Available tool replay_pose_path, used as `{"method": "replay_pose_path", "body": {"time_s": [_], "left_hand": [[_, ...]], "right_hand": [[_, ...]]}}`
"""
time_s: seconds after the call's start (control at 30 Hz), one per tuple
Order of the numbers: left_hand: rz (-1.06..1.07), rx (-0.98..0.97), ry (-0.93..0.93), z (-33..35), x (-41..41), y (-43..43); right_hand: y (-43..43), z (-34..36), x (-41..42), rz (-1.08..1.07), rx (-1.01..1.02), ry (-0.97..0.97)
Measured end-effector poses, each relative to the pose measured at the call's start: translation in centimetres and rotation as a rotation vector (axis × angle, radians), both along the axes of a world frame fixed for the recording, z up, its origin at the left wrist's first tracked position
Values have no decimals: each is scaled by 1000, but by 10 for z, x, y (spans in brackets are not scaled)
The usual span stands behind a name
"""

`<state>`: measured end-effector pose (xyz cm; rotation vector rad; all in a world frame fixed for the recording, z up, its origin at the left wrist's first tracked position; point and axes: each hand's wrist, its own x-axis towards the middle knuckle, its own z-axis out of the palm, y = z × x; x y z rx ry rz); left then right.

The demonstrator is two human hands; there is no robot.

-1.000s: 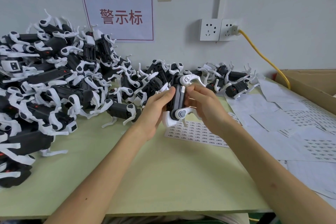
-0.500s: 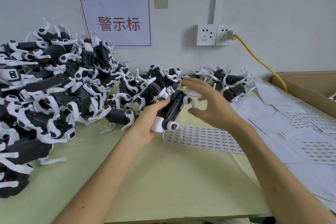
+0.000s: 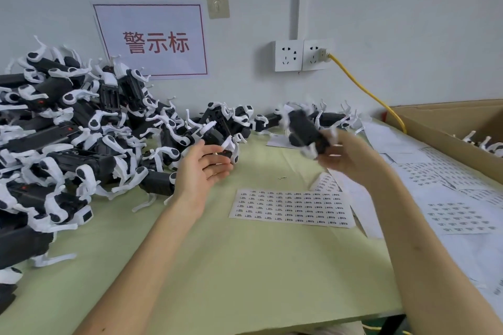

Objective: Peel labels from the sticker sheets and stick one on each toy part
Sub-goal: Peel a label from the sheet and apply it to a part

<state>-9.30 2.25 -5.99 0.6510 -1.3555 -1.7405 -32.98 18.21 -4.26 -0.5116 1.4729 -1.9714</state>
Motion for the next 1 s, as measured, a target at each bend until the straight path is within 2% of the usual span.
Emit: {"method": "replay_pose_path", "body": {"time_s": [0.1, 0.17, 0.2, 0.23, 0.43, 0.5, 0.57, 0.63, 0.73, 0.8, 0.9, 1.0], "left_hand": [[0, -66, -53, -5, -4, -1], [-5, -70, -115, -9, -7, -3], [-15, -55, -144, -12, -7, -3], [-29, -40, -169, -14, -8, -3], [42, -142, -216, -22, -14, -5], [107, -157, -190, -24, -14, -6], [174, -182, -168, -26, -13, -10], [158, -193, -204, -27, -11, -15], [33, -256, -377, -29, -12, -17], [51, -431, -459, -35, -14, -17], [192, -740, -590, -41, -15, -16], [196, -849, -741, -42, -12, -15]], "right_hand": [[31, 5, -27, -180, -664, -452], [48, 2, -38, -259, -978, -559], [52, 0, -40, -250, -1023, -566], [52, -3, -41, -253, -980, -554], [2, 4, -9, -247, -317, -245], [-14, 1, 4, -242, -152, -66], [-25, -5, 20, -248, -1, 198], [-36, -13, 37, -207, 79, 436], [-47, -22, 58, -125, 172, 674], [-52, -27, 68, -79, 213, 780], [-57, -36, 77, -3, 270, 923], [-61, -44, 81, 72, 335, 1053]]}}
